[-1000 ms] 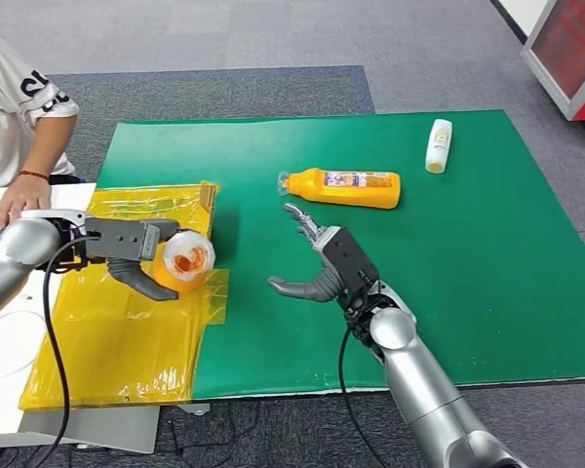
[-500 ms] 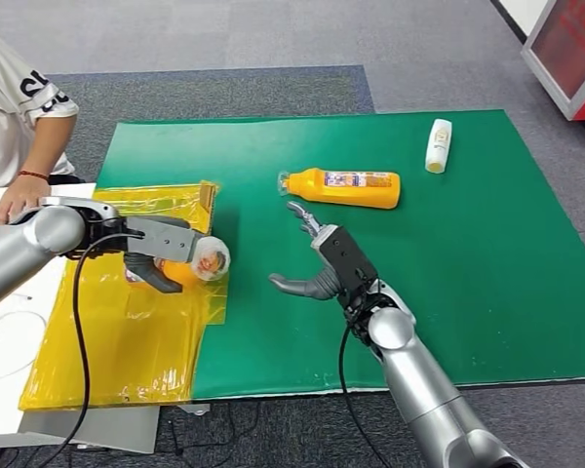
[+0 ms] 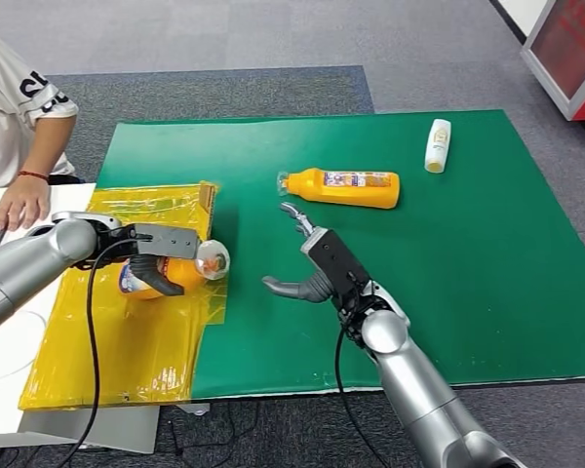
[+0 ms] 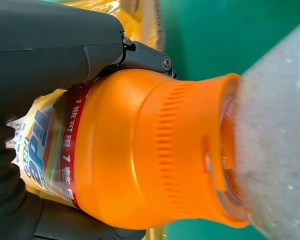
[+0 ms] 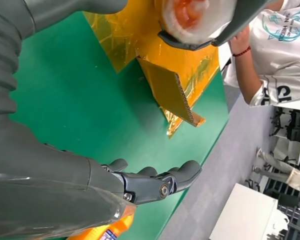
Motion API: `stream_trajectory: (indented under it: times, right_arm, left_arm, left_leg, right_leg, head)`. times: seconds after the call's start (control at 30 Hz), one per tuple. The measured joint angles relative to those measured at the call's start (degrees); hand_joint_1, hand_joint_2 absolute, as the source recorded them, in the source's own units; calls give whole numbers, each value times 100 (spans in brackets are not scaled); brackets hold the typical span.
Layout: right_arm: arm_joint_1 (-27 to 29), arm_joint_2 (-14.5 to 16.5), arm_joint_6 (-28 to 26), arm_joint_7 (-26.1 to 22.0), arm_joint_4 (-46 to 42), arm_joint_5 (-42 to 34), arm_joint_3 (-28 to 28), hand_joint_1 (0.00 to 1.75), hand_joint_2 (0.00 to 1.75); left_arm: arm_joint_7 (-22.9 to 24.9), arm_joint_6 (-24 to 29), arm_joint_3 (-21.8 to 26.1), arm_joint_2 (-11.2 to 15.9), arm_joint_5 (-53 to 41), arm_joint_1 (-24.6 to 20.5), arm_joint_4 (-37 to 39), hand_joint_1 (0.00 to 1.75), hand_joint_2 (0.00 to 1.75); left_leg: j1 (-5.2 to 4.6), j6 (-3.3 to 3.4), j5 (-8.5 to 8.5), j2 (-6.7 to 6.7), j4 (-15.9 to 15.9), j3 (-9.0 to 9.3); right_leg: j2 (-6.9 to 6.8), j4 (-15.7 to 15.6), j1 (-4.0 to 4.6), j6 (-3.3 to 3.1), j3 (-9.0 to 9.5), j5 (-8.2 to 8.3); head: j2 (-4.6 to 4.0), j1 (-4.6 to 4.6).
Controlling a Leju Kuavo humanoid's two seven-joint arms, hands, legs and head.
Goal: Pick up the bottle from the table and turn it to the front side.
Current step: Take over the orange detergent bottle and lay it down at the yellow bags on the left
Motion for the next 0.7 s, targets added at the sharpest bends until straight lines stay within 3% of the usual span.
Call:
stream_trajectory:
  times: [0.1, 0.3, 0.7]
  right_arm:
    - [9, -10, -37, 5, -45, -6, 60, 0, 175]
    - [79, -36, -107, 37, -87, -20, 103, 0, 175]
    - [135, -85, -156, 61, -90, -32, 134, 0, 175]
  left_arm:
    - [-65, 97, 49, -51, -51, 87, 272, 4, 175]
    - [-136, 477, 144, -132, -244, 390, 615, 0, 175]
    - [-502, 687, 501, -117, -361, 784, 659, 0, 175]
  left_leg:
    - [0, -2, 1, 2, 0, 4]
    - [0, -2, 3, 2, 0, 4]
    - [0, -1, 1, 1, 0, 2]
  right_leg:
    - [1, 1, 0, -2, 0, 1]
    - [1, 1, 0, -3, 1, 2]
    - [1, 1, 0, -2, 2, 1]
  head:
    - [0, 0]
    - [-1, 0]
    - [0, 1]
